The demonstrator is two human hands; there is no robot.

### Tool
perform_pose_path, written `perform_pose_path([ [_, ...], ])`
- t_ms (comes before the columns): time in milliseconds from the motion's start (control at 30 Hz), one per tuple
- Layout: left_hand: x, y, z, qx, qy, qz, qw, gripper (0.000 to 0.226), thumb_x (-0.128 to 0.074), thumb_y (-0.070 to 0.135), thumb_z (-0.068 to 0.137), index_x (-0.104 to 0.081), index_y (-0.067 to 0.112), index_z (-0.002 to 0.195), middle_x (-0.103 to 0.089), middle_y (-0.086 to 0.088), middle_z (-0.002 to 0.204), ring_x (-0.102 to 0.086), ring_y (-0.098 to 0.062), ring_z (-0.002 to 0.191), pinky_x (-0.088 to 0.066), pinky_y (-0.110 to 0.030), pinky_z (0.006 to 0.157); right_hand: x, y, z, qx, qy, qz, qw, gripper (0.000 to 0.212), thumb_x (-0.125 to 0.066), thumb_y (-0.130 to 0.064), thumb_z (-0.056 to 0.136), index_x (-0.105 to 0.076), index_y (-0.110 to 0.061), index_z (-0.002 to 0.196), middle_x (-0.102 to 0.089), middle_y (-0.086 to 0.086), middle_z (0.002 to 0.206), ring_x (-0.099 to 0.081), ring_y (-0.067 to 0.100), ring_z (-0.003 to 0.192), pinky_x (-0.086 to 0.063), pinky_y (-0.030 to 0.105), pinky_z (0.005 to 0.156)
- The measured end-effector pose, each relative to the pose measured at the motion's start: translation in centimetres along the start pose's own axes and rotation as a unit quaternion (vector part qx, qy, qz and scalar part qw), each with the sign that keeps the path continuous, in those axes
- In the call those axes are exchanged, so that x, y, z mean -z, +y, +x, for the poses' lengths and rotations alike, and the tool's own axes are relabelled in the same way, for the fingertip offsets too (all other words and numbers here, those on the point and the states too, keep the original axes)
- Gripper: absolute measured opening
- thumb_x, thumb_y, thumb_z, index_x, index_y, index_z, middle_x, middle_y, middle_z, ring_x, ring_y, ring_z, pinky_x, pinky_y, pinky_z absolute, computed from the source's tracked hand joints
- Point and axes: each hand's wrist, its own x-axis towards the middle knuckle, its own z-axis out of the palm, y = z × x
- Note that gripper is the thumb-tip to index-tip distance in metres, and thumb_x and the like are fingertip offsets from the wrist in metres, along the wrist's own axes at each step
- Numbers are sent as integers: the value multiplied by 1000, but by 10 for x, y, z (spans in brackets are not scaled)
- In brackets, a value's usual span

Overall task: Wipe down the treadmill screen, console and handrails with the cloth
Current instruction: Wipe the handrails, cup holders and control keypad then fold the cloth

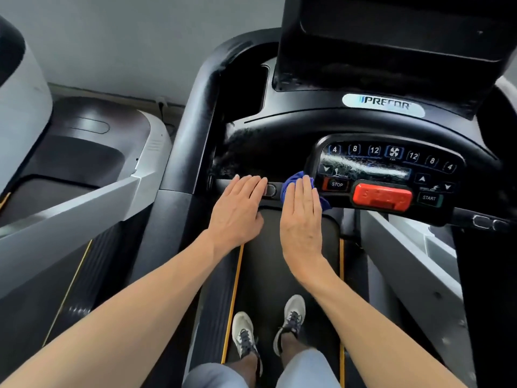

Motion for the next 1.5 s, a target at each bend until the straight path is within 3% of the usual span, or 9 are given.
perform_pose_path([
  [167,-1,0,-2,-3,14,-12,1000,77,-61,18,82,-37,7,154,-44,-9,154,-35,-25,146,-21,-42,125,-9,-4,-43,4,12,61,998,55,-33,16,97,-28,8,151,-27,27,158,-18,37,151,-38,46,113],
  [267,-1,0,-1,-4,9,-13,1000,77,-60,17,82,-36,6,154,-43,-10,154,-35,-26,146,-23,-43,124,-6,-2,-45,-7,2,105,994,60,-52,18,88,-39,8,146,-39,26,153,-30,37,147,-48,45,103],
  [467,4,1,1,-1,-2,-13,1000,80,-66,18,77,-40,6,152,-46,-10,152,-38,-28,144,-21,-42,125,18,9,-7,-14,68,155,985,52,-38,10,90,-48,8,141,-48,23,147,-37,36,143,-35,41,116],
  [600,6,-7,4,-4,8,12,1000,73,-64,20,81,-43,6,150,-49,-9,150,-40,-28,144,-19,-42,126,2,17,16,71,39,103,991,49,-51,9,88,-50,8,138,-51,26,143,-42,38,140,-41,45,110],
  [867,14,-35,-8,24,18,159,987,62,-62,23,88,-50,-2,144,-49,-21,149,-32,-39,149,-11,-51,127,-6,-9,49,181,-27,115,976,50,-33,-2,87,-59,7,129,-61,23,133,-54,36,130,-46,44,99],
  [1067,24,-51,-26,51,-2,210,976,59,-46,38,100,-46,5,149,-33,-23,160,-17,-39,154,-12,-51,126,6,42,33,238,-61,-23,969,56,-31,-6,92,-49,-9,145,-49,9,150,-42,32,141,-27,50,114],
  [1200,26,-57,-46,60,-18,223,973,57,-46,29,96,-48,2,146,-26,-20,164,-10,-38,155,-10,-50,126,-6,27,34,263,-42,37,963,50,-33,1,92,-54,4,137,-53,22,144,-46,41,136,-38,53,110],
  [1367,34,-55,-58,68,-27,229,971,60,-44,22,91,-46,4,148,-24,-14,166,-4,-38,156,-5,-48,127,-15,-27,64,385,-87,54,917,52,-30,-1,89,-58,4,133,-57,21,139,-51,41,132,-45,54,106],
  [1500,39,-53,-57,71,-53,235,968,58,-37,26,91,-52,10,145,-21,-10,167,5,-38,156,-3,-49,126,-2,13,59,410,-106,47,905,59,-28,0,83,-59,2,134,-55,19,141,-49,40,134,-43,52,109],
])
